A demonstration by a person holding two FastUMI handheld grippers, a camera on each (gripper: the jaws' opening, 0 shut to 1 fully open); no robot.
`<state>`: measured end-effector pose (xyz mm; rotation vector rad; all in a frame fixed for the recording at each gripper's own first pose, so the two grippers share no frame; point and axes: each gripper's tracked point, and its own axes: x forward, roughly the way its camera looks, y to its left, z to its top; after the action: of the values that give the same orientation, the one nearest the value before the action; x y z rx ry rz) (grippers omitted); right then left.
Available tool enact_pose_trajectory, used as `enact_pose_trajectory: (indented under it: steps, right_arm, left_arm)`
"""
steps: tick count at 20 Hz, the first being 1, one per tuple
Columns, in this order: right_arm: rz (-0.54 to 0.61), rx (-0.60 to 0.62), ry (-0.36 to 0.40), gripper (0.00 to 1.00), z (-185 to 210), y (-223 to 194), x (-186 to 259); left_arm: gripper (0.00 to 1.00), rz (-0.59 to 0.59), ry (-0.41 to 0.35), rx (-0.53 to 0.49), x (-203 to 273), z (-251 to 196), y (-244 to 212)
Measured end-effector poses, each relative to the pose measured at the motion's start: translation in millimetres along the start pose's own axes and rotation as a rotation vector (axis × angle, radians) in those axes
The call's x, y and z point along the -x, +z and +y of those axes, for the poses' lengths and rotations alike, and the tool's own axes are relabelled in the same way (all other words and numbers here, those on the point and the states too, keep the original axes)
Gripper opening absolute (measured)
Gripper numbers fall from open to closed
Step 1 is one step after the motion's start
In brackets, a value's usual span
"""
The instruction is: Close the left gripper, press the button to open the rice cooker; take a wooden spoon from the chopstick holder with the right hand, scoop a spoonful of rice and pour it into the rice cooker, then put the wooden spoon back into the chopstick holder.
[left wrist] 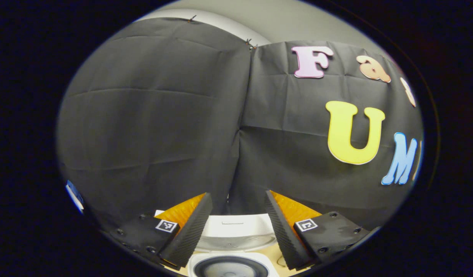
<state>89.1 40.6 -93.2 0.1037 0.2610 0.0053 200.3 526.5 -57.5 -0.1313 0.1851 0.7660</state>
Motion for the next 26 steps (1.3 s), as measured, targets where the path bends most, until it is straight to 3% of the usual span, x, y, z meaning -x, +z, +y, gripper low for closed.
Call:
enact_pose_trajectory:
  steps: [5, 6, 10, 26]
  right_arm:
    - [-0.004, -0.008, 0.003, 0.99, 5.4, 2.6, -3.9]
    - [0.0, -0.012, 0.012, 0.99, 8.7, 1.6, -4.9]
    - [0.004, -0.008, 0.041, 0.99, 19.9, -0.8, -3.5]
    - [-0.057, 0.027, 0.071, 0.99, 2.9, 12.0, 19.6]
  left_arm:
    - [0.95, 0.072, 0.035, -0.051, -31.8, 12.3, -28.9]
    - [0.95, 0.052, 0.053, -0.106, -31.3, 15.8, -26.9]
    - [0.96, 0.056, 0.047, -0.084, -27.5, 12.0, -30.7]
    - [0.95, 0.053, -0.003, -0.062, 80.6, -3.9, -78.9]
